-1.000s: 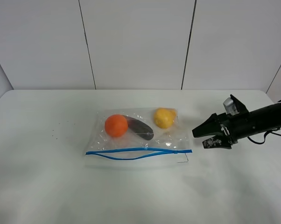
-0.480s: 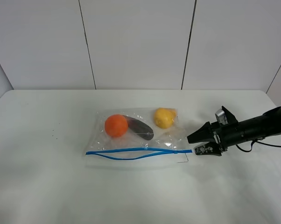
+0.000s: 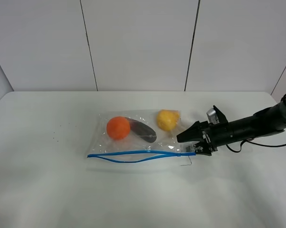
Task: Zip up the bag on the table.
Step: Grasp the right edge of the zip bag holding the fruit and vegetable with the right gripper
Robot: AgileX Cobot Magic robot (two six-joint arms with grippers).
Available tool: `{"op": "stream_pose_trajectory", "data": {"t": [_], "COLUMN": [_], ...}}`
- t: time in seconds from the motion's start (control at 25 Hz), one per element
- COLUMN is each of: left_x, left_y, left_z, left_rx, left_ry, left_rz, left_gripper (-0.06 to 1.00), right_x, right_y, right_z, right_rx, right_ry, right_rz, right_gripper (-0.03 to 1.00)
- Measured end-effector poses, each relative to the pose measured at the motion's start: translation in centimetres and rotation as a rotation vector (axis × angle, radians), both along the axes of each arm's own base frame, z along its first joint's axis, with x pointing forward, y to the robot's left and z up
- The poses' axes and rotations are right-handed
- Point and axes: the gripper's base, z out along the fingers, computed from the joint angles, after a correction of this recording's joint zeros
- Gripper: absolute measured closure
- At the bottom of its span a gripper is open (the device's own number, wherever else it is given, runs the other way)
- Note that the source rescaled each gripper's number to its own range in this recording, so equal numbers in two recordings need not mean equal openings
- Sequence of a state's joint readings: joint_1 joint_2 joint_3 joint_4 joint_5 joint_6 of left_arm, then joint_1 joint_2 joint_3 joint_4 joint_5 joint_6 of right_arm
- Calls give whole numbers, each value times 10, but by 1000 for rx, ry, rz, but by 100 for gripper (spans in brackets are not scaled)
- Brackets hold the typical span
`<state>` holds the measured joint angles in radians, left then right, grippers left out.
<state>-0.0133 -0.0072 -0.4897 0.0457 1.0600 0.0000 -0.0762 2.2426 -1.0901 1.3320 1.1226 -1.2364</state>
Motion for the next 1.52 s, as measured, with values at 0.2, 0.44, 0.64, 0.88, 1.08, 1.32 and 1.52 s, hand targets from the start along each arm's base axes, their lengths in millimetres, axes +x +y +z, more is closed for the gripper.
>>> {"op": "stream_pose_trajectory", "data": {"t": [0.2,0.44,0.64,0.88,1.08,1.32,1.52], "left_x": [0,0,0,0,0,0,0], "left_y": [0,0,0,0,0,0,0], "left_z": [0,0,0,0,0,0,0], "left_rx": [0,0,0,0,0,0,0], "left_ry": [0,0,0,0,0,0,0], "left_rz": [0,0,0,0,0,0,0], "left_gripper": [-6,-6,-6,-6,-6,-6,-6], "right_x": [9,11,8,6,5,5,5], "right_y": [17,19,19,19,19,19,19], "right_z": [2,4,2,1,2,2,2], "right_rx": [9,9,-14,-26,-22,-18,-20], "right_ry": [-11,-2,23,36,38,39,38], "right_rz": [18,16,44,63,67,70,68], "right_gripper": [-3,10,30,39,43,75,94]}}
